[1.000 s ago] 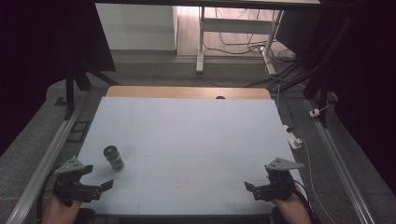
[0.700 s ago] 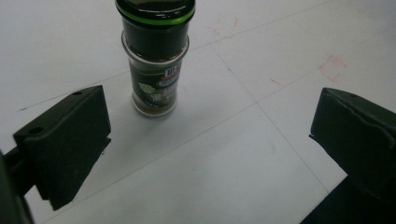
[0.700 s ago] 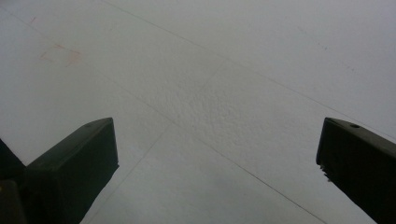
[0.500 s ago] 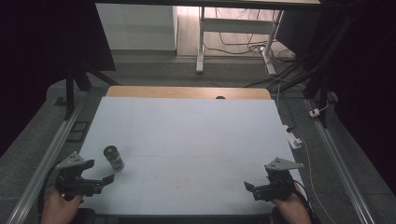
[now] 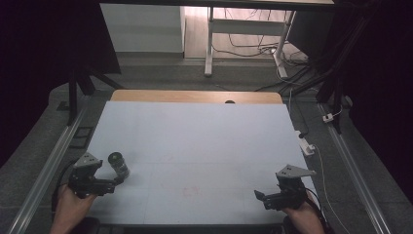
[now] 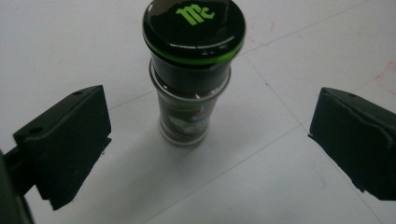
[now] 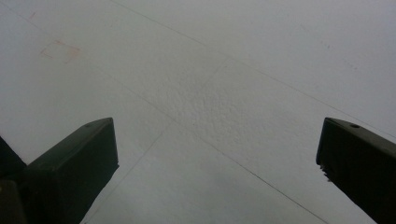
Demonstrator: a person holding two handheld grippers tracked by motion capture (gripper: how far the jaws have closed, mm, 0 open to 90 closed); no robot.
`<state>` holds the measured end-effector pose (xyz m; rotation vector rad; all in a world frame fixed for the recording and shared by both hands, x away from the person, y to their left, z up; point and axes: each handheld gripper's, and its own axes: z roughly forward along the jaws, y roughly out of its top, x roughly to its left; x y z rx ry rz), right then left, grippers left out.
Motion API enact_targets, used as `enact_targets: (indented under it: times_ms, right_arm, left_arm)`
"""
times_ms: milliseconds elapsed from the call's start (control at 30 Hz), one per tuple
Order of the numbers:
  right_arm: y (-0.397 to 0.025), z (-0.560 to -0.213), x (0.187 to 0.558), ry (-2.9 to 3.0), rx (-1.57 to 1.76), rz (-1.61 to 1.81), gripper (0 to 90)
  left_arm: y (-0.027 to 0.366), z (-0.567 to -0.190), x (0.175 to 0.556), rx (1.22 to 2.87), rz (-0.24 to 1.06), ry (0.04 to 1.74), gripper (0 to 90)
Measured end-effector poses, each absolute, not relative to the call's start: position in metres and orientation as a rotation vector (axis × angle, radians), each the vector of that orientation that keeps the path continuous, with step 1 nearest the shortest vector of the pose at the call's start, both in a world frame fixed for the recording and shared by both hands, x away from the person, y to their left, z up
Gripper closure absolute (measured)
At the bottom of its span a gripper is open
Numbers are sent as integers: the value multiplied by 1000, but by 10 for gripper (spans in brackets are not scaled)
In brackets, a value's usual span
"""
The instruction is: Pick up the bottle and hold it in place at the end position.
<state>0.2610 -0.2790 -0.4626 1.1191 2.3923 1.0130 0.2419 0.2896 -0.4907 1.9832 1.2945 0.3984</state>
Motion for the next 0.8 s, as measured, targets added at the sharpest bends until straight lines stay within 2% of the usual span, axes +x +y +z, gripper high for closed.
enact_targets:
  times_ms: [533, 700, 800]
  right_arm:
    - [-278, -463, 261, 2402, 1111, 1000, 0]
    - [-277, -463, 261, 2403, 1110, 999, 0]
    - [-277, -463, 261, 2404, 1107, 997, 0]
  left_arm:
    - [293, -512, 275, 2096, 343, 1260, 4]
    - [293, -515, 278, 2133, 374, 1267, 75]
    - [293, -516, 279, 2140, 368, 1259, 170]
